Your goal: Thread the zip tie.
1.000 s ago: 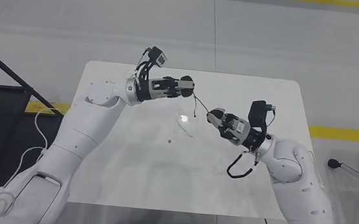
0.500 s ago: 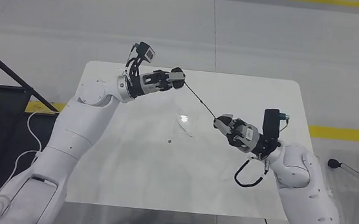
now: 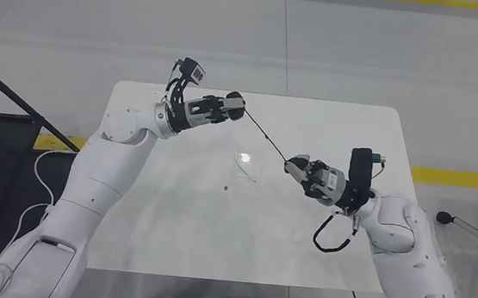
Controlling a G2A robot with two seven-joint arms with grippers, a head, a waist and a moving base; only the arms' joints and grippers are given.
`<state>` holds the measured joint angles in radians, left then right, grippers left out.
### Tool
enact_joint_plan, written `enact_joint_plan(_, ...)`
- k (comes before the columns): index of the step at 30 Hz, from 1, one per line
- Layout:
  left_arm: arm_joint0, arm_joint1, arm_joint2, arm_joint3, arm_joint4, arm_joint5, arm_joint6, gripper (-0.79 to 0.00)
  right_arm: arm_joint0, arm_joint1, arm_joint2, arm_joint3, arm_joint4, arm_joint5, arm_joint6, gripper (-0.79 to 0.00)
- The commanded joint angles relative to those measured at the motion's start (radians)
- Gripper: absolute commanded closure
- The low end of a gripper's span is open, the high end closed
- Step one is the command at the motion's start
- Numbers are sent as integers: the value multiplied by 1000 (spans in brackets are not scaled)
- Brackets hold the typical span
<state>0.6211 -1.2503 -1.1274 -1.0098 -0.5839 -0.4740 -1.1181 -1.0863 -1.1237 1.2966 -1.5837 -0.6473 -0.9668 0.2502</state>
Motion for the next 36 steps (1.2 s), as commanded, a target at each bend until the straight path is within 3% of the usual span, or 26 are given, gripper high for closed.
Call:
enact_joint_plan(1,0,0,3,-4,3,2,-8,-292,2,0,1,-23,-45,58,16,0)
enact_joint_plan(2,-1,0,4,-5,7,3,-9,-391,2,0,-1,-36,-64,80,19,0)
enact_joint_plan(3,-3,0,4,-3,15,5,-6,-785,3,0,-2,-49,-88,102,24,0)
enact_joint_plan(7,-2,2,-3,-6,45,12,37,-785,6,1,-9,-110,-199,177,58,0)
enact_joint_plan(12,16,14,-33,-27,152,56,180,-785,10,3,-45,-212,-415,295,163,0)
enact_joint_plan(22,115,45,-103,-219,395,238,427,-785,60,-10,-221,-282,-774,425,383,0)
enact_joint_plan(28,161,55,-136,-294,407,280,436,-785,106,-29,-325,-247,-887,471,489,0)
enact_joint_plan(36,181,59,-151,-312,387,267,419,-785,165,-57,-423,-184,-933,475,618,0)
